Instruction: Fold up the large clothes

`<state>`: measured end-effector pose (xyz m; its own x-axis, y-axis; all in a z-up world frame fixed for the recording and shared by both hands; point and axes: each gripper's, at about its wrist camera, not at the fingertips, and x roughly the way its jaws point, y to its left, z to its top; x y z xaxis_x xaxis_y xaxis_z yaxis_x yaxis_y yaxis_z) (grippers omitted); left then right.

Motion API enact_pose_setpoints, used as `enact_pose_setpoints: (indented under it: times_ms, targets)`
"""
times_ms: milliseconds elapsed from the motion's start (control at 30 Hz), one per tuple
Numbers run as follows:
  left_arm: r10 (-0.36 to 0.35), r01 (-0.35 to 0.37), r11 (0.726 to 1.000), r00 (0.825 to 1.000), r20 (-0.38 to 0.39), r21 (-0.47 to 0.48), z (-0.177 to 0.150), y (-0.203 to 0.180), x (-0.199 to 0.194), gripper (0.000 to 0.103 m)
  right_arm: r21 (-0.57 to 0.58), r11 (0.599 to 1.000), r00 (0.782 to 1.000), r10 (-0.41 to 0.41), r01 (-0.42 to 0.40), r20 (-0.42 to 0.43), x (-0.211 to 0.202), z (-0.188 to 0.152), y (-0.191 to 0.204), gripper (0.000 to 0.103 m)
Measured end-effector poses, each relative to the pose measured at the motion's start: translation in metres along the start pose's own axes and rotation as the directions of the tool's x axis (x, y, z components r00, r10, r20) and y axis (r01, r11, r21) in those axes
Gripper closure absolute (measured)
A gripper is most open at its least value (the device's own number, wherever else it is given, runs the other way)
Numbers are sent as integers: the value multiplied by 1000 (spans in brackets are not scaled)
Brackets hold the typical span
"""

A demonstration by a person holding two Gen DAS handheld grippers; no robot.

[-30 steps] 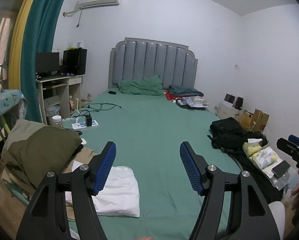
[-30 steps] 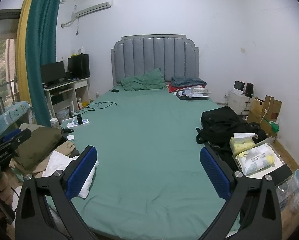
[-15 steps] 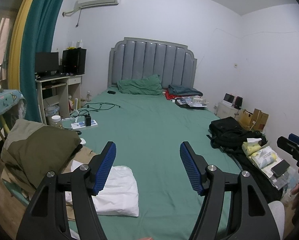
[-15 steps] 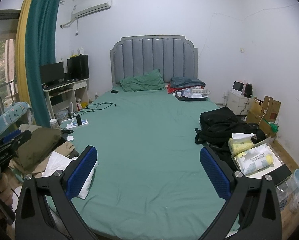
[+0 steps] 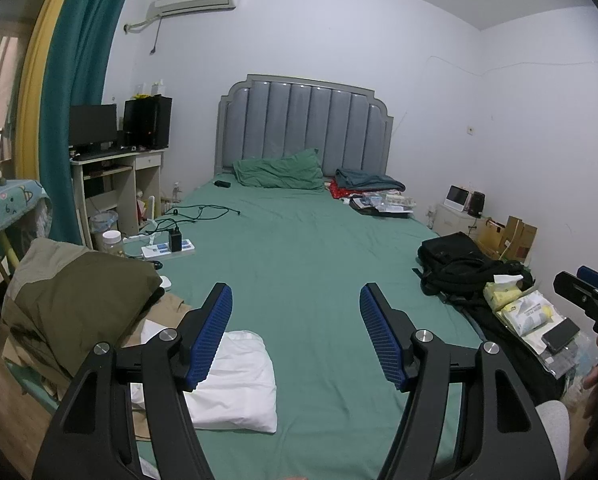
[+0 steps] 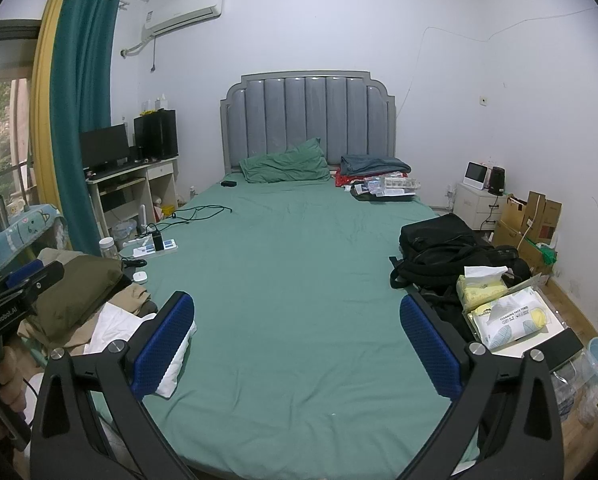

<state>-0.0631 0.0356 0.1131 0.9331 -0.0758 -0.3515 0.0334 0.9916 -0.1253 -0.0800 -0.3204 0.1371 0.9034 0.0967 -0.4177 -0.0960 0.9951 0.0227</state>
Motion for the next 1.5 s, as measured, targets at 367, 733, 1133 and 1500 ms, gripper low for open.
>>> enact_pose_setpoints:
  times_ms: [367,733,1133,1500]
  targets:
    - [-4,4,1000,1000,-4,5,-2,0,2,33,2,1000,1000,-2,2,0,-1,-1,1,1]
    - [-5,5,1000,1000,-5,4,-2,0,3,33,2,1000,1000,-2,2,-1,-1,-1,1,1]
    - [-3,4,1000,1000,-5,4,-1,1,3,33,1,1000,1000,-2,2,0,-1,-1,1,1]
    - [-1,1,1000,1000,-9,3,-2,0,5,33,0,1000,1000,-1,1,0,-1,-1,1,1]
